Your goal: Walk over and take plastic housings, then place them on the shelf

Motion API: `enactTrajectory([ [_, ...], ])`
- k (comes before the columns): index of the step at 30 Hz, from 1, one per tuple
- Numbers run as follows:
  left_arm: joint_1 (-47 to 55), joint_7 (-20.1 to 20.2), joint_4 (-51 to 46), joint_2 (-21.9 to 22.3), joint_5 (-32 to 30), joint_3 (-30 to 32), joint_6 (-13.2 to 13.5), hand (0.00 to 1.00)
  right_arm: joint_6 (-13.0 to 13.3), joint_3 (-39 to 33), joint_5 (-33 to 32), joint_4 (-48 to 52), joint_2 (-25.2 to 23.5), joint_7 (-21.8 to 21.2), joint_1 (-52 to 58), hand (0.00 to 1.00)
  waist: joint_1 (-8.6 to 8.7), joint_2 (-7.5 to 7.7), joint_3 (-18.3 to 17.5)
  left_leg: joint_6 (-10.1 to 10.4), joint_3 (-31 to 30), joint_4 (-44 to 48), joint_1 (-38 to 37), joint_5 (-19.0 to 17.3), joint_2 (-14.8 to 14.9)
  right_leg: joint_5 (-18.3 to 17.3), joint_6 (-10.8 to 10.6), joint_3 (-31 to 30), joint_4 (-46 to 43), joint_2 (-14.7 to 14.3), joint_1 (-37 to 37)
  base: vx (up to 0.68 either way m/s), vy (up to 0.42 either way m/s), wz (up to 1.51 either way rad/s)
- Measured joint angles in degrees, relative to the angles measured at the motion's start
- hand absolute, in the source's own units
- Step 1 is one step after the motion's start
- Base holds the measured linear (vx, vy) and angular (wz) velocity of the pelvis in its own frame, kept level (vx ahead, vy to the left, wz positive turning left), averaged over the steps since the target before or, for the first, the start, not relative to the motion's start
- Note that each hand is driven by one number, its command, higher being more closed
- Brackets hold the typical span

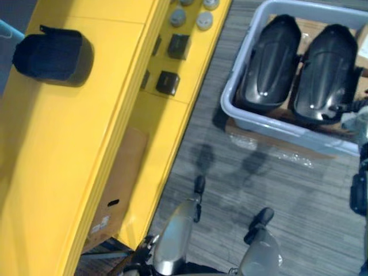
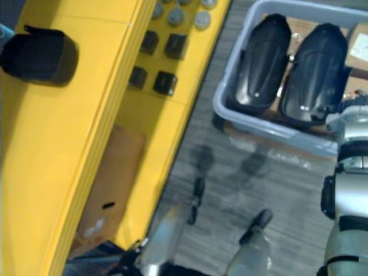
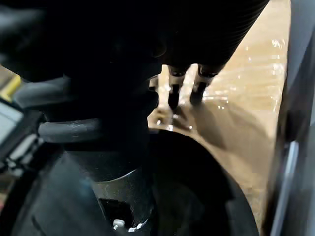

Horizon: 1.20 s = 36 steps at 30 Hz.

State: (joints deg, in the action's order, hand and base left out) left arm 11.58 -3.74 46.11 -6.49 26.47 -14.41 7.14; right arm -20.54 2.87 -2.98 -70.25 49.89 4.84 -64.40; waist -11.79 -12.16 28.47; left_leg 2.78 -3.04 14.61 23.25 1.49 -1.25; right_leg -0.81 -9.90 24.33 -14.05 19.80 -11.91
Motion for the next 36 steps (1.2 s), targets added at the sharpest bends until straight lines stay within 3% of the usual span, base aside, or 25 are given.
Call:
enactTrajectory([
  [7, -0.3, -0.1, 0.0, -0.1, 0.2, -2.3, -0.3, 0.00, -2.6, 0.0, 8.6, -1.2, 2.9, -5.1, -0.4, 1.00, -0.30, -1.84, -1.3, 0.0, -1.2, 0.1, 0.5, 0.0, -0.4, -1.4, 0.6, 1.5, -1.4, 0.8, -0.1, -0.03, 0.005, 0.10],
  [9, -0.3, -0.1, -0.5, -0.1, 0.2, -2.7, -1.6, 0.00, -3.3, -0.3, 11.3, -1.4, 3.6, -6.3, -0.5, 1.00, -0.37, -2.55, -1.8, 0.0, -1.2, 0.1, 0.6, 0.0, -0.4, -1.5, 0.5, 1.9, -1.4, 0.8, -0.1, -0.01, -0.008, 0.05],
  [15, -0.3, -0.1, -2.3, -0.5, 0.3, -3.1, -2.7, 0.00, -4.4, -5.2, 15.0, -2.8, 4.4, -6.2, -0.6, 1.00, -0.57, -2.85, -2.0, 0.0, -1.3, 0.1, 0.7, 0.0, -0.3, -1.6, 0.3, 2.2, -1.5, 0.7, 0.1, 0.00, -0.002, 0.01],
  [18, -0.3, -0.1, -4.3, -1.6, 0.3, -4.4, -2.8, 0.00, -4.5, -8.9, 15.0, -3.9, 4.2, -2.4, -0.3, 1.00, -0.73, -2.84, -2.0, 0.0, -1.4, 0.2, 0.7, -0.1, -0.3, -1.6, 0.4, 2.4, -1.5, 0.6, 0.3, 0.00, -0.005, 0.02],
  [20, -0.3, -0.1, -4.9, -1.7, 0.2, -4.4, -3.3, 0.00, -3.4, -10.8, 14.0, -5.1, 3.5, 2.2, 0.9, 1.00, -0.89, -2.84, -2.0, 0.0, -1.5, 1.5, 0.9, -0.9, -0.2, -1.7, 0.5, 2.5, -1.4, 0.4, 1.1, 0.00, 0.000, 0.00],
  [22, -0.3, -0.5, -5.2, -1.8, 0.3, -4.3, -3.4, 0.00, 0.0, -11.3, 13.8, -5.8, 1.1, 9.2, 3.7, 1.00, -0.96, -2.72, -1.9, -0.1, -1.4, 3.6, 0.9, -2.3, 0.2, -1.8, 0.6, 2.4, -1.0, -0.1, 2.1, -0.02, 0.007, -0.06],
  [25, -0.3, -0.9, -6.8, -2.3, 0.7, -4.0, -3.3, 0.00, 3.9, -10.6, 14.0, -5.2, -0.9, 15.5, 5.5, 1.00, -0.54, -2.09, -1.5, -0.2, -1.1, 4.1, 0.8, -2.6, 0.7, -1.4, 0.3, 2.2, 0.2, -0.7, 2.8, -0.02, 0.005, -0.09],
  [28, -0.3, -1.3, -7.1, -2.3, 0.8, -1.8, -2.8, 0.00, 7.0, -8.6, 14.0, -2.7, -2.3, 18.6, 7.3, 1.00, 0.04, -0.68, -0.5, 0.1, -0.7, 4.0, -0.1, -2.8, 1.6, -0.4, 0.0, 1.9, 1.5, -1.7, 3.7, -0.01, -0.024, -0.13],
  [32, -0.2, -2.2, -8.4, -3.1, 0.7, 1.1, -2.3, 0.00, 10.1, -6.0, 14.2, 0.8, -3.1, 21.5, 10.4, 1.00, 0.97, 2.32, 1.5, 0.5, 0.5, 2.7, -3.5, -2.9, 3.0, -0.1, 0.3, 0.8, 2.8, -3.0, 6.1, -0.01, -0.038, -0.17],
  [36, -0.3, -2.2, -9.2, -3.3, 0.7, 2.7, -2.0, 0.00, 11.5, -3.8, 14.7, 2.3, -3.9, 22.8, 11.4, 1.00, 1.82, 3.25, 1.8, 1.0, 1.7, 0.8, -5.3, -2.4, 3.7, 0.0, 0.5, -0.3, 3.1, -3.4, 6.3, -0.02, -0.025, -0.15],
])
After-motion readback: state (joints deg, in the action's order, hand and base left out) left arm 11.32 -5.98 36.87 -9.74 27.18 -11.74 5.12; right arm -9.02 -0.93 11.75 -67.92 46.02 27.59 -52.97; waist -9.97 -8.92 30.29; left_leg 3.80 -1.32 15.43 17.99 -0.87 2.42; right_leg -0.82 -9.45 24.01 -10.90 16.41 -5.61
